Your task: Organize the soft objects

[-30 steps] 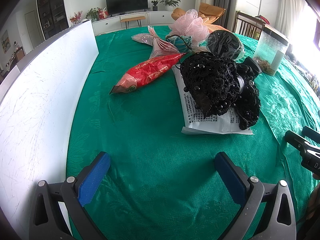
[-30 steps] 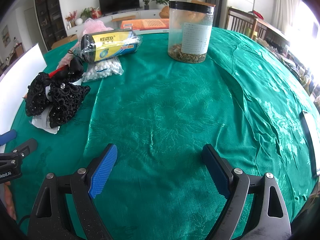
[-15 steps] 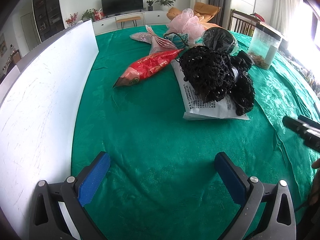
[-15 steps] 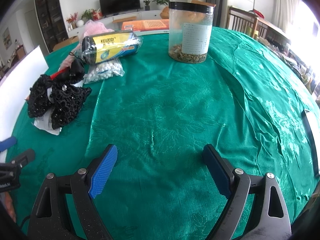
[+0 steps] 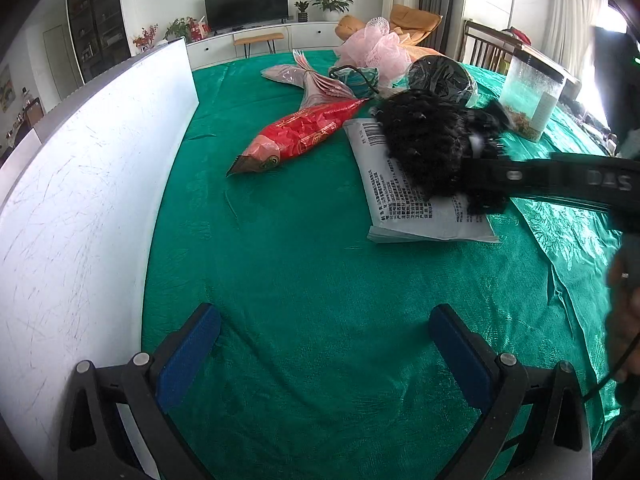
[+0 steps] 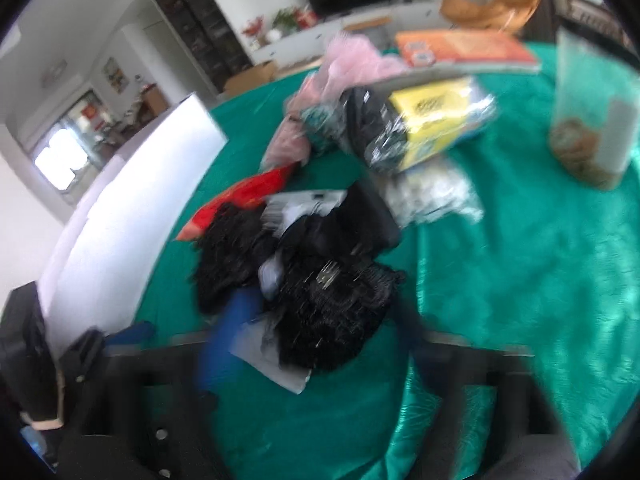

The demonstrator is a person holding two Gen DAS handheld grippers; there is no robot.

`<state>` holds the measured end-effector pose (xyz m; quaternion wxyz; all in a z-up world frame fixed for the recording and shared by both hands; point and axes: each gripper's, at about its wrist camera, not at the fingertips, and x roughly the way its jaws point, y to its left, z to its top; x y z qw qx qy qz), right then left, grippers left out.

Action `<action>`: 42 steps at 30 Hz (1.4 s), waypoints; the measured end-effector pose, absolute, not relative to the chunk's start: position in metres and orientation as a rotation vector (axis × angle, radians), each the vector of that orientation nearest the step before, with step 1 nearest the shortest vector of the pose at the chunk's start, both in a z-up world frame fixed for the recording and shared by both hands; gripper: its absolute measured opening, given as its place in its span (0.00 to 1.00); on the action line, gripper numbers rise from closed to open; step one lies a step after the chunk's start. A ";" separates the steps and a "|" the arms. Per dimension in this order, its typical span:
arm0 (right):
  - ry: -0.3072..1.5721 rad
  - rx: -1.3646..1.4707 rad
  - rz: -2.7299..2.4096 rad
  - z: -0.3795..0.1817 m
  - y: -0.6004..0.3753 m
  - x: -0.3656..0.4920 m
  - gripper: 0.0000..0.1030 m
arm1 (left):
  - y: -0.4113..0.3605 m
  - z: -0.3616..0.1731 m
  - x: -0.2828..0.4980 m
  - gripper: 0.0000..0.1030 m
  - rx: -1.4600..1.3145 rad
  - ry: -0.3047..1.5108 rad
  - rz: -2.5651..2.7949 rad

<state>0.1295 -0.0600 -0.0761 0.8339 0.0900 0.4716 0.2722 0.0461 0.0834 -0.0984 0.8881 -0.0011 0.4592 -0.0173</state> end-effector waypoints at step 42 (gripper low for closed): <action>0.902 0.133 -0.232 -0.077 -0.240 0.094 0.77 | 0.030 -0.081 0.109 1.00 -0.059 0.999 -0.185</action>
